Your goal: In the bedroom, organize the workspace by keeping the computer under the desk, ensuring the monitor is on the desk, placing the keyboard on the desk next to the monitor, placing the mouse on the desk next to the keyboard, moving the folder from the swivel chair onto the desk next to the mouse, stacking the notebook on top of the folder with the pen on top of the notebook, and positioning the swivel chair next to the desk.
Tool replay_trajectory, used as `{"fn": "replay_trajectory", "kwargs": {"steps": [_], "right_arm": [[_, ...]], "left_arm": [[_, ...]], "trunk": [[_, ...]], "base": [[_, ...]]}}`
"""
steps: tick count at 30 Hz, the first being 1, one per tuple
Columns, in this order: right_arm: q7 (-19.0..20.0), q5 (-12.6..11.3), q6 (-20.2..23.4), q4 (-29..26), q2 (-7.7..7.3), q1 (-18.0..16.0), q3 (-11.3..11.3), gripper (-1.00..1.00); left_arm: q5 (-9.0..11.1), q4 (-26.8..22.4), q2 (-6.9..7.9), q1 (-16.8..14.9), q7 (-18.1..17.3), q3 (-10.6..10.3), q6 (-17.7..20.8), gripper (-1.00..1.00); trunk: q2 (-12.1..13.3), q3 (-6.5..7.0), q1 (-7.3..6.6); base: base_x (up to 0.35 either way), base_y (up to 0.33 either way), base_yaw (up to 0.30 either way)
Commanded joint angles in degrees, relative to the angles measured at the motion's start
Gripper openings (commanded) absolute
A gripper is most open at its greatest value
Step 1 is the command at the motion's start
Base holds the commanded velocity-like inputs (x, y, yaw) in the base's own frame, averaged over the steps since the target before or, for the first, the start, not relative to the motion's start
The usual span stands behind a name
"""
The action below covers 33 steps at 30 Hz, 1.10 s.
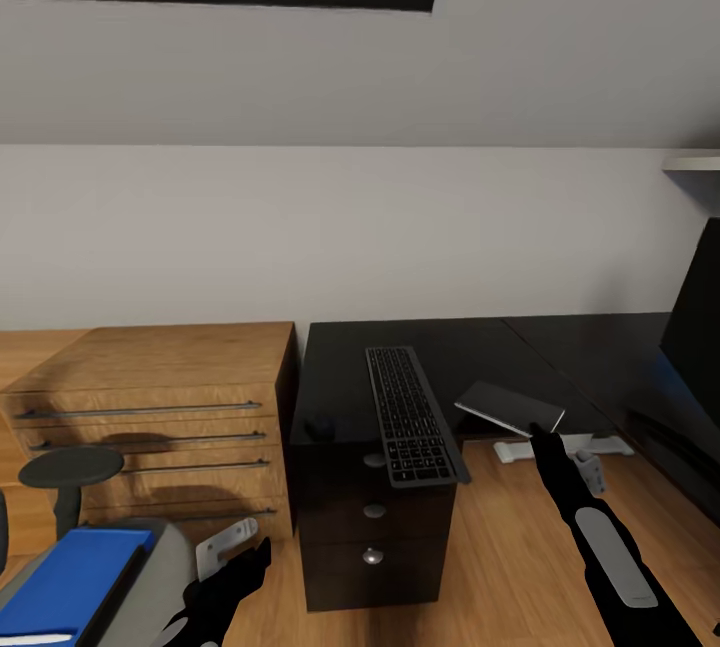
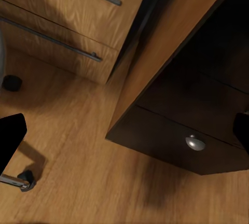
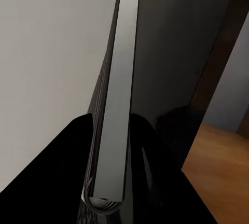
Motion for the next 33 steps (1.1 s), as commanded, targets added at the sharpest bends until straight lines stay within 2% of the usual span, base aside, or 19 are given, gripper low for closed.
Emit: {"fn": "replay_trajectory", "kwargs": {"steps": [1, 9, 17, 19, 21, 33], "right_arm": [[0.1, -0.6, 0.0, 0.0, -0.01, 0.0, 0.0, -1.00], [0.0, -0.5, -0.7, 0.0, 0.00, 0.0, -0.2, -1.00], [0.1, -0.4, -3.6, 0.8, -0.01, 0.0, 0.1, -1.00], [0.1, -0.4, -3.9, 0.9, -0.01, 0.0, 0.2, -1.00], [0.1, -0.4, -4.0, 0.9, -0.01, 0.0, 0.2, -1.00], [0.1, -0.4, -4.1, 1.0, -0.01, 0.0, 0.2, -1.00]], "left_arm": [[0.4, -0.1, 0.00, 0.0, 0.4, 0.0, 0.1, 1.00], [0.4, -0.1, -0.02, 0.0, 0.4, 0.0, 0.1, 1.00], [0.4, -0.3, -0.09, 0.0, 0.5, -0.5, 0.0, 1.00], [0.4, -0.3, -0.09, 0.0, 0.6, -0.7, 0.0, 1.00], [0.4, -0.3, -0.09, 0.0, 0.6, -0.7, 0.0, 1.00], [0.4, -0.3, -0.09, 0.0, 0.6, -0.7, 0.1, 1.00]], "trunk": [[0.0, -0.05, 0.01], [0.0, -0.05, 0.01], [0.0, -0.05, 0.01], [-0.8, -0.41, 0.45], [-1.6, -0.77, 0.88], [-1.6, -0.77, 0.88]], "base": [[0.047, 0.000, 0.000], [0.013, 0.000, 0.000], [0.000, 0.000, 0.000], [0.000, 0.000, 0.000], [0.000, 0.000, 0.000], [0.000, 0.000, 0.000]]}}
